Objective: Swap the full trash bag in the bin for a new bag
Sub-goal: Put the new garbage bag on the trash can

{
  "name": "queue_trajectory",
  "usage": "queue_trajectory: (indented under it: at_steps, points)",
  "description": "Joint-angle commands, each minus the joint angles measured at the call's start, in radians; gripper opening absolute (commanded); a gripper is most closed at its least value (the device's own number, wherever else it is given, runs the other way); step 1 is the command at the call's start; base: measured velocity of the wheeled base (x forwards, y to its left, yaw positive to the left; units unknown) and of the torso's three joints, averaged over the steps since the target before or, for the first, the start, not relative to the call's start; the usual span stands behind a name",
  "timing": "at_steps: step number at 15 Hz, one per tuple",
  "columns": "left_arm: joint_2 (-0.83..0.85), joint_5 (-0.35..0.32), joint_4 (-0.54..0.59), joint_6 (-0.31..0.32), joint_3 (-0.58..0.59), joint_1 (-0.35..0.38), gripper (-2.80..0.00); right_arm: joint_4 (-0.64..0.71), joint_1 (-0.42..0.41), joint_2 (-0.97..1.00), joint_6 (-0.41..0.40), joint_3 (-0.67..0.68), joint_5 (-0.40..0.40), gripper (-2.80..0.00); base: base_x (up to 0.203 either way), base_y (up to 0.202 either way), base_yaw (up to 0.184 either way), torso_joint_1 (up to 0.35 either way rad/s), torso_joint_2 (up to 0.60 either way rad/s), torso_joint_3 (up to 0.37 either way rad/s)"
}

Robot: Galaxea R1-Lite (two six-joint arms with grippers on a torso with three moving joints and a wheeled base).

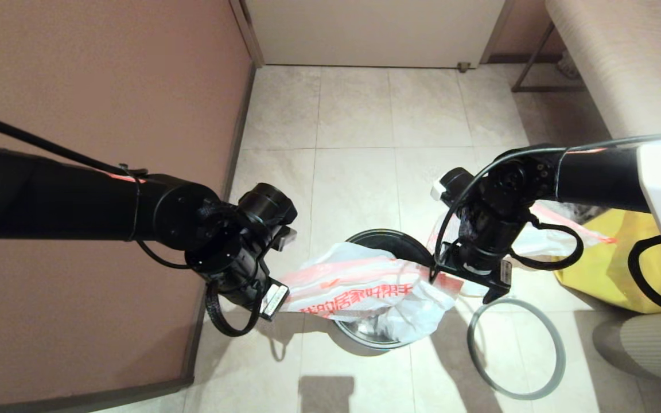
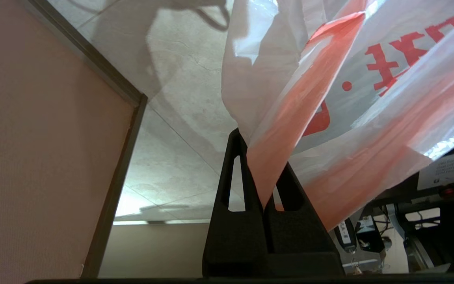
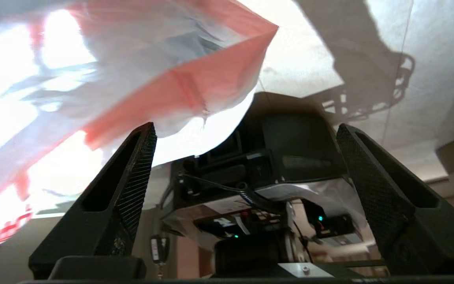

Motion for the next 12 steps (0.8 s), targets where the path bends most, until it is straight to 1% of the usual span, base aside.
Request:
queue_trajectory:
  at_steps: [1,5,6,8,10,12]
  points:
    - [-0.003,0.002,0.004,0.000,0.005,-0.006,-2.80,0.001,-0.006,-0.033,0.008,0.000,0.000,0.00,0.000,0.000,0.000,0.000,0.00,0.000]
    - [-0.003,0.005,0.003,0.000,0.007,-0.020,-2.80,-0.044,-0.008,-0.050,0.009,0.000,-0.003,0.00,0.000,0.000,0.000,0.000,0.00,0.000]
    - [-0.008,0.005,0.004,0.000,0.008,-0.021,-2.80,-0.039,0.002,-0.034,0.010,0.008,-0.010,0.00,0.000,0.000,0.000,0.000,0.00,0.000]
    - [-0.029,0.004,0.004,0.000,0.016,-0.032,-2.80,-0.032,0.015,0.003,0.026,0.014,-0.052,0.00,0.000,0.000,0.000,0.000,0.00,0.000]
    - [-0.031,0.004,0.003,0.000,0.016,-0.031,-2.80,0.023,0.031,0.010,0.031,0.016,-0.060,0.00,0.000,0.000,0.000,0.000,0.00,0.000]
    - [-0.038,0.004,0.004,0.000,0.017,-0.033,-2.80,0.030,0.013,0.019,0.032,0.013,-0.072,0.00,0.000,0.000,0.000,0.000,0.00,0.000]
